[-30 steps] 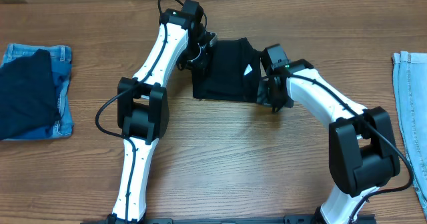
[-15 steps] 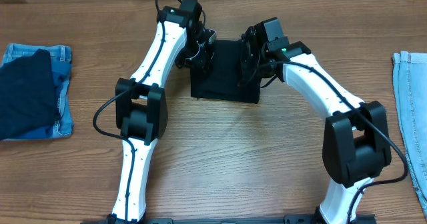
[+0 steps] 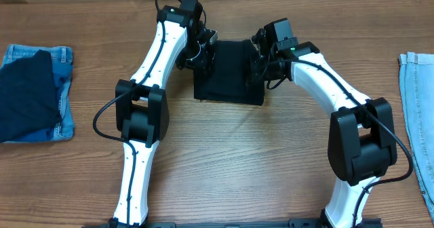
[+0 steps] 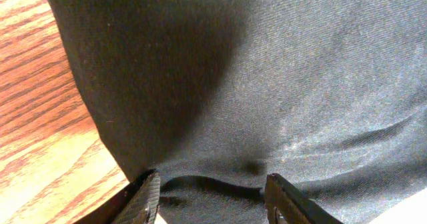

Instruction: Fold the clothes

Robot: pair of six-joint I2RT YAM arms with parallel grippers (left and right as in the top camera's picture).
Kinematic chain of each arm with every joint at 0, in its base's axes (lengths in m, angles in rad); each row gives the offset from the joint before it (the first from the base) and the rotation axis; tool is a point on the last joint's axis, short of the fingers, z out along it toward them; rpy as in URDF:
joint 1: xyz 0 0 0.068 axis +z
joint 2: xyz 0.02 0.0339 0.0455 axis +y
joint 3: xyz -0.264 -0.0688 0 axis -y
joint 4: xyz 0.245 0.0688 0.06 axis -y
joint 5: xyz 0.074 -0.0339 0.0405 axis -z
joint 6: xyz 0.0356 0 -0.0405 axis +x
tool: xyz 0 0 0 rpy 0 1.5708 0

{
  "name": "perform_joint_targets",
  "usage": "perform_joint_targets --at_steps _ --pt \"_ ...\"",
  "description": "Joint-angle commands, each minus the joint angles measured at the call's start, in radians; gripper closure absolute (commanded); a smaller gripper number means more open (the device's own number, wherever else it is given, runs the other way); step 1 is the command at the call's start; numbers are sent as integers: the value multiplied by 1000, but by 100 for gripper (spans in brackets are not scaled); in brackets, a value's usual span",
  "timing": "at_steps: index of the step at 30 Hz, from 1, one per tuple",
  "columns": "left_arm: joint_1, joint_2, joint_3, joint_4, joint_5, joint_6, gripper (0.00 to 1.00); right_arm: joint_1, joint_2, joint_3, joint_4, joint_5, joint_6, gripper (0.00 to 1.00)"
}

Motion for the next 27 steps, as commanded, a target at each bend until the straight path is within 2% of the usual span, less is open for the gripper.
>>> perform_joint_targets --at_steps 1,8,9,10,13,17,19,21,22,27 --pt "6 -48 26 -3 -10 19 46 6 2 11 11 -2 0 64" --pt "6 -48 26 -4 -9 19 46 34 45 10 24 -6 1 64" --pt "6 -48 26 -4 -10 19 46 35 57 10 21 -4 1 85" --pt "6 -48 26 -4 -10 19 46 35 57 10 21 -4 17 96" --pt "6 -48 26 -9 -13 19 42 -12 27 26 -39 99 129 96" --pt "6 -48 26 -10 -13 19 38 -95 -5 24 -65 113 137 96" --pt "6 -48 26 -10 -13 19 38 -95 -5 21 -64 113 137 94" --pt "6 -48 26 -12 -13 19 38 -80 -5 21 -64 113 136 75" --pt "6 -48 26 -14 -13 19 38 -79 -5 21 -70 121 137 69" --pt "6 -48 26 -19 -13 19 38 -102 -5 21 -158 341 206 60"
